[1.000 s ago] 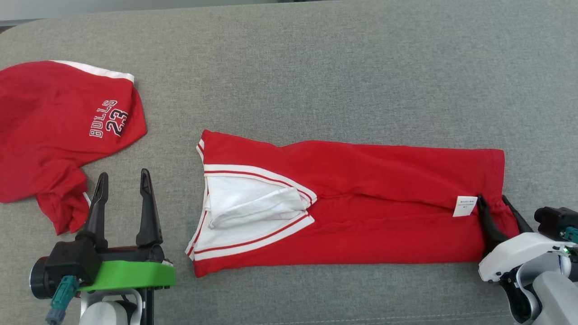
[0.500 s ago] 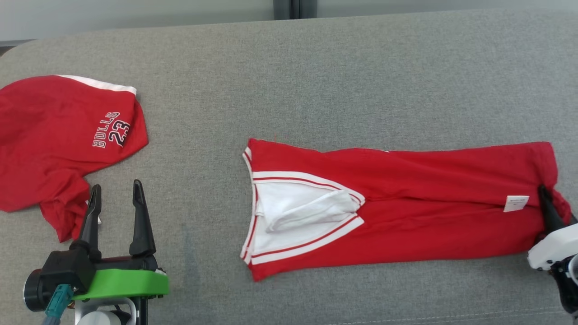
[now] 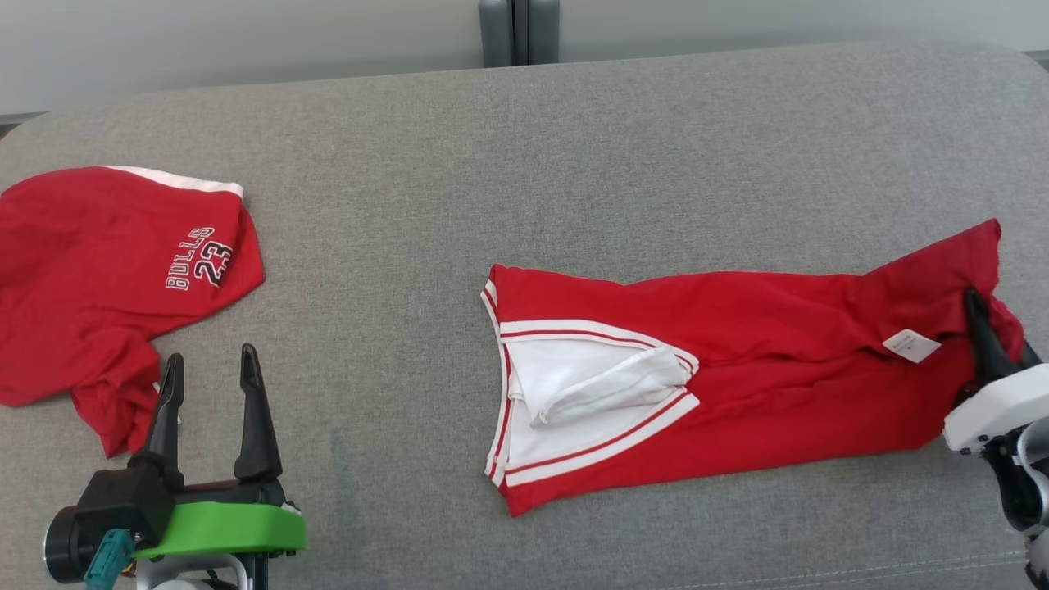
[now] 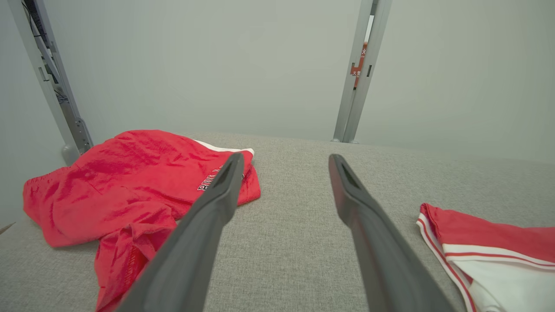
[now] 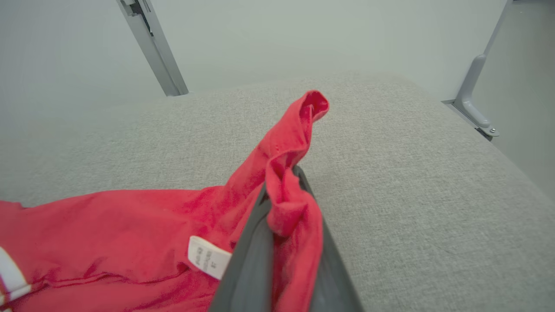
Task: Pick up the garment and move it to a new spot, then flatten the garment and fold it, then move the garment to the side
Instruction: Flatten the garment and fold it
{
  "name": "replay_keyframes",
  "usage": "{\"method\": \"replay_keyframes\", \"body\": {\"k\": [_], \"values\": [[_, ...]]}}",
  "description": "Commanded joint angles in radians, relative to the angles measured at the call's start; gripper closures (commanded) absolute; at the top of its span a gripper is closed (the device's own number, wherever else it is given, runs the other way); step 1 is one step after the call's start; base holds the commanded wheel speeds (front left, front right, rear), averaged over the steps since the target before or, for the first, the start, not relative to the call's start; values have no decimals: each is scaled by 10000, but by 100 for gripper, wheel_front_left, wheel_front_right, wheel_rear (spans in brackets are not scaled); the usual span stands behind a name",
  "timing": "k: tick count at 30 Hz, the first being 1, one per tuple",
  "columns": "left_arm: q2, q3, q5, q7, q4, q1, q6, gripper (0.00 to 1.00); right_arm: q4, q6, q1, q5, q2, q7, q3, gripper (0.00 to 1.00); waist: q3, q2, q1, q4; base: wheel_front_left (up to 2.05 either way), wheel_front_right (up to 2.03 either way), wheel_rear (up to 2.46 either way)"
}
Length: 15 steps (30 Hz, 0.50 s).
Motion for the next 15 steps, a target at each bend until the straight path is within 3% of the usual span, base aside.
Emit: {"method": "replay_keyframes", "body": {"k": [1, 15], "values": [[4, 19, 44, -2, 3, 202, 68, 0, -214, -16, -36, 21, 143, 35, 109, 100, -64, 0, 0, -20, 0, 0, 0], [5, -173, -44, -2, 71, 135, 114, 0, -2298, -14, -286, -311, 1984, 757, 1867, 100, -104, 0, 0, 161, 0, 0, 0]]}}
